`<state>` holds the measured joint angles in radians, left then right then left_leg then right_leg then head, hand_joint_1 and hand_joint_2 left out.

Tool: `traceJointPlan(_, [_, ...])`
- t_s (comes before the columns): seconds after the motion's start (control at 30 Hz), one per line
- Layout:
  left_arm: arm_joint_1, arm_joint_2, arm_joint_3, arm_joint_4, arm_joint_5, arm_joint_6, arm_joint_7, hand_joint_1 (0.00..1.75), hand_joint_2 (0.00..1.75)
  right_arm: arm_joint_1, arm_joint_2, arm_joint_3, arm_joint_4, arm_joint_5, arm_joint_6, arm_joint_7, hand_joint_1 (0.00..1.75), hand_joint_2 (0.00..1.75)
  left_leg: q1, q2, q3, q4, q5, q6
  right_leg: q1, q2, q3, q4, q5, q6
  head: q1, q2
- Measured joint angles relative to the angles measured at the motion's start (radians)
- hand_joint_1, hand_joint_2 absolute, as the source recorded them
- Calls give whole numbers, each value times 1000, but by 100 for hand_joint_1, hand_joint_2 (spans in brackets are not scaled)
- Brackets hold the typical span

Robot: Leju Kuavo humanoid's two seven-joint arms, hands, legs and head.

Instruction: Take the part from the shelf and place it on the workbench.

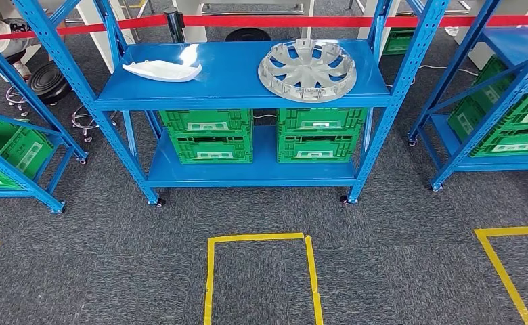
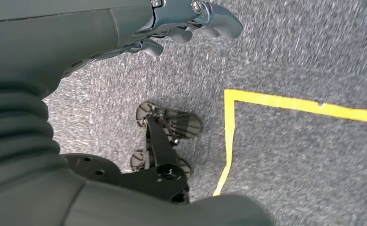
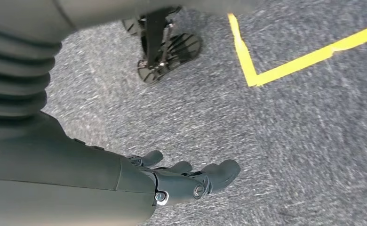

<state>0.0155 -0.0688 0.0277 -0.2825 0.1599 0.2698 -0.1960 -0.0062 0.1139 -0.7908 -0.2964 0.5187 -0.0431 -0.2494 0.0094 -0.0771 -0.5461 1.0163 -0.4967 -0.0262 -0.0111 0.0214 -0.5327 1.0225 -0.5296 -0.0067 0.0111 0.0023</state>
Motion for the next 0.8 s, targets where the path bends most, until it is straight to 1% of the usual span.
traceJointPlan(0.07, [-7,-3,2,10,10,23,-9,0,175,-13,3,-56,6,29,0,-35,0,175,0,0,0,0,0,0,0,0,0,0,0,0,0,0])
traceJointPlan(0.27, [-25,-9,18,38,38,93,-14,0,175,-72,1,-190,12,126,-11,-172,0,175,0,0,0,1,0,0,0,1,1,0,1,1,0,0])
traceJointPlan(0.37, [-33,-10,22,50,47,122,-13,0,175,-115,-11,-224,8,177,-18,-252,0,175,0,0,-1,1,1,1,0,1,1,0,2,1,0,0])
traceJointPlan(0.43, [-38,-9,25,57,50,138,-11,0,175,-147,-23,-227,-3,202,-20,-305,0,175,0,1,0,1,1,1,0,1,1,0,2,2,0,0])
traceJointPlan(0.57, [-44,-9,28,66,55,154,-4,0,175,-192,-44,-186,-53,191,-32,-378,0,175,0,0,0,2,1,1,0,1,1,0,3,3,0,0])
traceJointPlan(0.8, [-52,-9,28,77,45,156,5,0,175,-197,-63,-31,-193,77,-70,-417,0,175,0,0,-1,3,1,1,0,1,1,0,3,3,0,0])
